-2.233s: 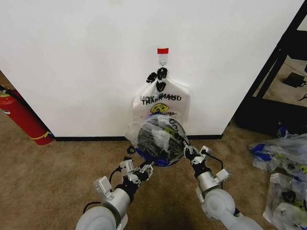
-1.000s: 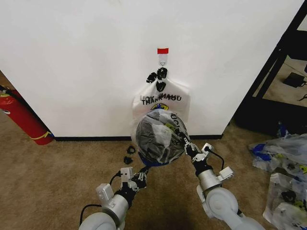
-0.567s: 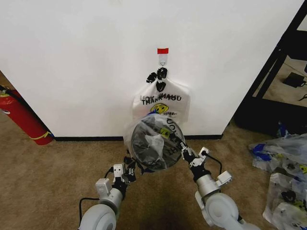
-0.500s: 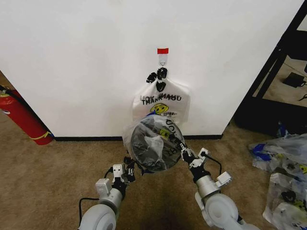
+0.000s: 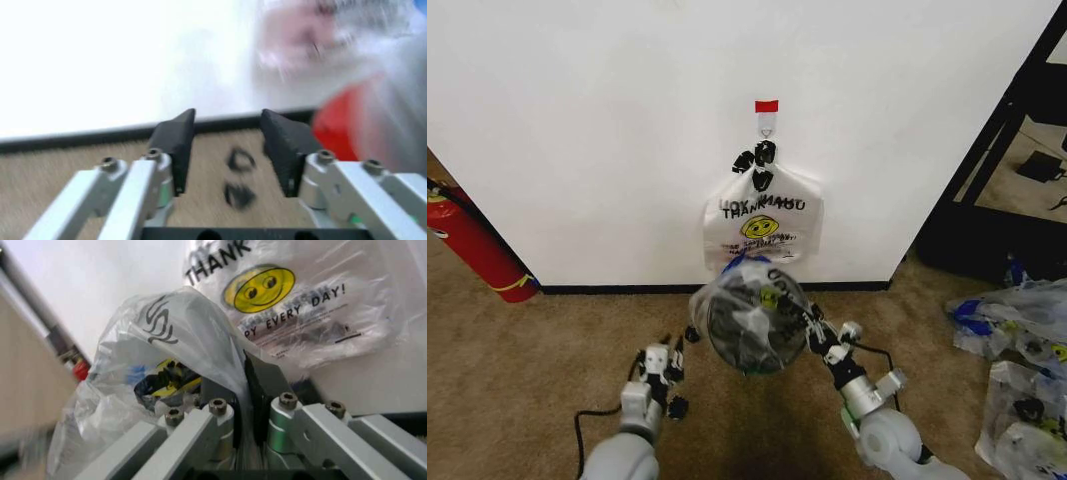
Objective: Pick up the garbage bag from the wall and place it over the trash bin.
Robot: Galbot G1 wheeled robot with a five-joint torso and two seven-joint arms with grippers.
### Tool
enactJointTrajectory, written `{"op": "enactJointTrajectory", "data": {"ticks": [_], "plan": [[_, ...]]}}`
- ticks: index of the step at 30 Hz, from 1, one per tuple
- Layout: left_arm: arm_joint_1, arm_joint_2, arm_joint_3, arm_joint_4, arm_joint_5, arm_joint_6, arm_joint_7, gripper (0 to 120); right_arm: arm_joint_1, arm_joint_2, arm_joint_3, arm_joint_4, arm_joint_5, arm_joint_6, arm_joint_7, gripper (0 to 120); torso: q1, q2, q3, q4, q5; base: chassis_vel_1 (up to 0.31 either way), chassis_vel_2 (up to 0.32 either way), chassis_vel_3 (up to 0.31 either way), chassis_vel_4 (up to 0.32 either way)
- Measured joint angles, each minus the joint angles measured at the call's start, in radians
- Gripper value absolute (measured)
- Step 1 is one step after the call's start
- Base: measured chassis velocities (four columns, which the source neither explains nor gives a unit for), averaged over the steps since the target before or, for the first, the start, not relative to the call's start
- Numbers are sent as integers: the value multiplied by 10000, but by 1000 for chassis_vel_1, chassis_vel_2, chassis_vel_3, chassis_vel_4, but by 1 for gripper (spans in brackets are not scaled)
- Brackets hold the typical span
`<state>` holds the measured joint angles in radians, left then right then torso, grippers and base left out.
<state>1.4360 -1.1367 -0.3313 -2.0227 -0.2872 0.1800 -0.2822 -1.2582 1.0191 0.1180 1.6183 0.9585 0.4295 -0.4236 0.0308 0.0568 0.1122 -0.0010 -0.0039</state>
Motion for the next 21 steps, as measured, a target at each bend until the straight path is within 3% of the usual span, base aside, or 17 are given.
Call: {"op": "enactJointTrajectory", "data": {"ticks": [2, 4, 6, 8, 11, 13, 21], "plan": [[-80, 81, -71, -41, -201, -9, 106, 47, 29, -35, 76, -162, 48, 38, -360, 1, 0, 0, 0, 0, 0, 0, 0, 0, 0], [-238, 332, -226, -260, -1186, -37, 599, 57, 82, -196, 252, -504, 463, 24, -1306, 1, 0, 0, 0, -2, -1, 0, 0, 0, 0], [-182, 428, -245, -523, -2067, -84, 1089, 62, 76, -259, 266, -511, 826, -61, -1348, 1, 0, 0, 0, -4, -1, 0, 0, 0, 0], [414, 345, -79, -1333, -3340, -194, 2027, 75, 114, -229, 248, -432, 1225, -96, -816, 1, 0, 0, -1, 2, -2, 0, 0, 0, 0], [970, 180, 257, -1886, -3456, -403, 2434, 84, 169, -168, 210, -432, 1132, 5, -642, 1, 0, 1, -1, 3, 0, 0, 0, 0, 0], [1396, -55, 703, -2238, -2980, -797, 2711, 88, 173, -89, 91, -354, 706, 169, -175, 1, 0, 1, -1, 3, 0, 0, 0, 0, 0], [1461, -425, 1516, -2186, -1501, -806, 2637, 64, -13, 205, -332, 122, -696, 558, 1352, 1, -1, 0, -1, 0, 0, 0, 0, 0, 0]]}}
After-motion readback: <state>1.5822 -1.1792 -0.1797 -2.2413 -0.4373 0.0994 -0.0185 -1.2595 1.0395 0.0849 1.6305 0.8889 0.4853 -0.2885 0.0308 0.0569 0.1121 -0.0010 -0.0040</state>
